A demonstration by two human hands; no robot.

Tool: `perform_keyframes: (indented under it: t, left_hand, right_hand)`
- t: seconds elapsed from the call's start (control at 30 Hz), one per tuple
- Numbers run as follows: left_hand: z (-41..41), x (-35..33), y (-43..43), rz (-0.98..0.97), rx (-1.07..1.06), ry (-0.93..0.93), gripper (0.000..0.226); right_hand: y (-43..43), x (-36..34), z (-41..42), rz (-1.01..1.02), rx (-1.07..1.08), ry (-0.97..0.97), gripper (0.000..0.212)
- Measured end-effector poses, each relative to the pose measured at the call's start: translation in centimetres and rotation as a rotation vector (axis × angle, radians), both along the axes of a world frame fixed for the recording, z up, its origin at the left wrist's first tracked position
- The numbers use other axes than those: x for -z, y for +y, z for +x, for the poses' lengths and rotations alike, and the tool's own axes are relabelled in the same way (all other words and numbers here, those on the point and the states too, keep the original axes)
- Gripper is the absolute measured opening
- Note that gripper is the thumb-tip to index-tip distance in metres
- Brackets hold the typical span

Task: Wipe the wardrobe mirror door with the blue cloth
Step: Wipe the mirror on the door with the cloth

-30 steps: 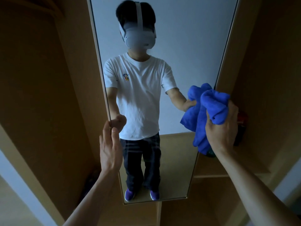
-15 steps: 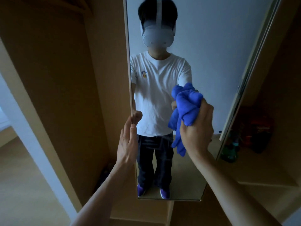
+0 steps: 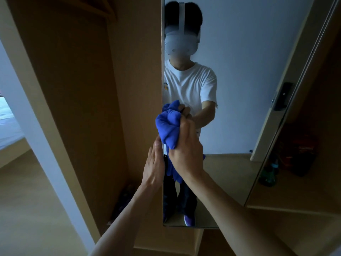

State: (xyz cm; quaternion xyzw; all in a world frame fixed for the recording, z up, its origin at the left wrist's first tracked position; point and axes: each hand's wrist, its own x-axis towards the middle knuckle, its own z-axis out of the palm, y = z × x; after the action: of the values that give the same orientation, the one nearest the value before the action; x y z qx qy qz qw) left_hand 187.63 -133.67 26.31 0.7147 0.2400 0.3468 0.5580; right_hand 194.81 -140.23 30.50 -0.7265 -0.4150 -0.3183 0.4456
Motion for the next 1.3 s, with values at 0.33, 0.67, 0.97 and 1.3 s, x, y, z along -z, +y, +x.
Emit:
perform_keyframes:
  t: [0.33, 0.67, 0.97, 1.3]
  left_hand:
    - [-0.5, 0.3, 0.9, 0.050, 0.099, 0.029, 0.076]
    - [-0.8, 1.0, 1.8, 0.100, 0.171, -0.015, 0.060]
    - [-0.6, 1.5, 2.0, 0.034, 0.122, 0.047, 0.052]
    - [-0.8, 1.4, 1.6, 0.096, 0.131, 0.067, 0.055]
  right_hand:
    - [-3.5, -4.1, 1.7, -0.345, -0.023, -0.289, 0.054]
    - [-4.6, -1.3, 2.4, -0.502, 0.137, -0.569, 0.051]
    - [-4.5, 7.9, 0.9, -0.735, 0.086, -0.441, 0.063]
    - [-5.8, 8.6, 1.9, -0.801, 0.010, -0.411, 0.065]
